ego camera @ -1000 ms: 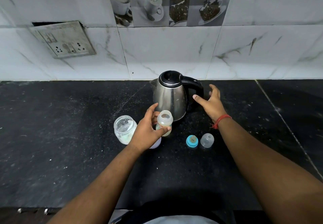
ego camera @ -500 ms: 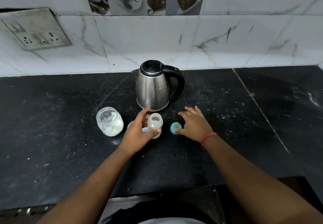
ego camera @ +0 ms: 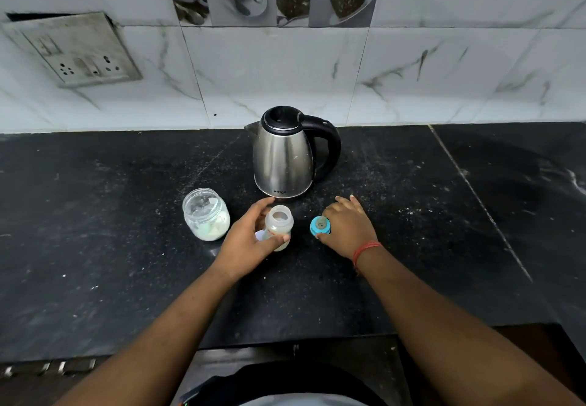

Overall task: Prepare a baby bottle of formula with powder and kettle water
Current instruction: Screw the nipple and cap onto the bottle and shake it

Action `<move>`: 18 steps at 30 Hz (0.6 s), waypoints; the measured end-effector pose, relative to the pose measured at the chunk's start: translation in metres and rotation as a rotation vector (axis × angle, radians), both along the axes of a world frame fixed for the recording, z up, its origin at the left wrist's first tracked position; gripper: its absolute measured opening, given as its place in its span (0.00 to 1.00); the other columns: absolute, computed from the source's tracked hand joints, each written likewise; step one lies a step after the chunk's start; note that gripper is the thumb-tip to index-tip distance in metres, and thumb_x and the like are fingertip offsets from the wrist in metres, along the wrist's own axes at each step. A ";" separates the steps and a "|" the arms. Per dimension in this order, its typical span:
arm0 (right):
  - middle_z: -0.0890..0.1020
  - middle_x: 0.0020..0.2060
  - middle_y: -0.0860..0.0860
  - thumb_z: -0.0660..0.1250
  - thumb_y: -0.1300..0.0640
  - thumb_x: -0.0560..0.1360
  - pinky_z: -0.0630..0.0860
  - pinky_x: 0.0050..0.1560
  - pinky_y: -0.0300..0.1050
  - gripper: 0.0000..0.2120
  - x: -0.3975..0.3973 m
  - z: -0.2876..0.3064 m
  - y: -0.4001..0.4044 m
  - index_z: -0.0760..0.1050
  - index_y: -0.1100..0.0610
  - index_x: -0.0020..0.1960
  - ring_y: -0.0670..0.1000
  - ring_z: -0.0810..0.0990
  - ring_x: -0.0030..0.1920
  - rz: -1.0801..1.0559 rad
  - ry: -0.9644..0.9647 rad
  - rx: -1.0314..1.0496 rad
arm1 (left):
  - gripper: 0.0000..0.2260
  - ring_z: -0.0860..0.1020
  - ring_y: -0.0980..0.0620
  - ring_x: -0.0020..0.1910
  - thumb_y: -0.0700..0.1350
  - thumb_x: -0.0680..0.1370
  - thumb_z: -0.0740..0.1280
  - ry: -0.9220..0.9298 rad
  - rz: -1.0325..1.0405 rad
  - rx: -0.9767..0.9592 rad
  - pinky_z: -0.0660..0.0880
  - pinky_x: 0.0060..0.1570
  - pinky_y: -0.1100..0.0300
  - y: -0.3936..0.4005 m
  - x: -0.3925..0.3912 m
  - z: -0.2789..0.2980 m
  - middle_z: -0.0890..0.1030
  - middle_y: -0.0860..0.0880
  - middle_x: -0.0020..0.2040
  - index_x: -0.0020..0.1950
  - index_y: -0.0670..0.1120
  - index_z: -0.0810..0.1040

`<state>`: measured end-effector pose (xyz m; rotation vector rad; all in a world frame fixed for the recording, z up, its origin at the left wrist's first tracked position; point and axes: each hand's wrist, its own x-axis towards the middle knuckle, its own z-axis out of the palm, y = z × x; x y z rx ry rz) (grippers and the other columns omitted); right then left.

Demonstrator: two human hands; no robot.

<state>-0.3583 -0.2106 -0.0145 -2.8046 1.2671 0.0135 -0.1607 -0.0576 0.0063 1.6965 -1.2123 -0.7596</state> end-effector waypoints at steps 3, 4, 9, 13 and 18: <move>0.80 0.58 0.50 0.74 0.46 0.71 0.65 0.70 0.46 0.21 0.010 0.015 0.006 0.77 0.54 0.59 0.53 0.72 0.67 -0.071 -0.309 0.089 | 0.28 0.78 0.66 0.61 0.48 0.71 0.80 0.004 0.027 -0.026 0.71 0.61 0.73 0.003 0.002 0.005 0.80 0.69 0.60 0.64 0.69 0.72; 0.80 0.56 0.50 0.75 0.48 0.70 0.69 0.65 0.45 0.20 0.015 0.022 0.009 0.77 0.53 0.58 0.52 0.74 0.63 -0.102 -0.409 0.132 | 0.26 0.78 0.64 0.62 0.49 0.71 0.80 0.018 0.033 -0.035 0.72 0.63 0.69 0.003 0.004 0.006 0.81 0.67 0.60 0.64 0.66 0.74; 0.82 0.52 0.45 0.76 0.56 0.70 0.76 0.55 0.40 0.16 0.036 0.062 0.024 0.78 0.49 0.56 0.44 0.80 0.52 -0.223 -0.833 0.440 | 0.25 0.81 0.55 0.63 0.49 0.70 0.79 0.090 0.066 -0.083 0.75 0.69 0.50 0.002 0.010 0.009 0.84 0.56 0.60 0.65 0.53 0.78; 0.82 0.55 0.45 0.75 0.59 0.70 0.75 0.55 0.32 0.17 0.046 0.083 0.030 0.79 0.50 0.58 0.40 0.80 0.54 -0.126 -0.933 0.503 | 0.24 0.81 0.55 0.62 0.43 0.72 0.80 0.141 0.113 -0.087 0.76 0.68 0.50 -0.002 0.014 0.012 0.84 0.56 0.60 0.65 0.54 0.78; 0.80 0.55 0.45 0.76 0.57 0.69 0.75 0.57 0.34 0.19 0.060 0.095 0.032 0.78 0.50 0.59 0.42 0.79 0.56 0.027 -0.843 0.430 | 0.25 0.82 0.54 0.60 0.39 0.73 0.79 0.204 0.118 -0.097 0.78 0.63 0.52 -0.010 0.014 0.020 0.84 0.52 0.60 0.67 0.50 0.77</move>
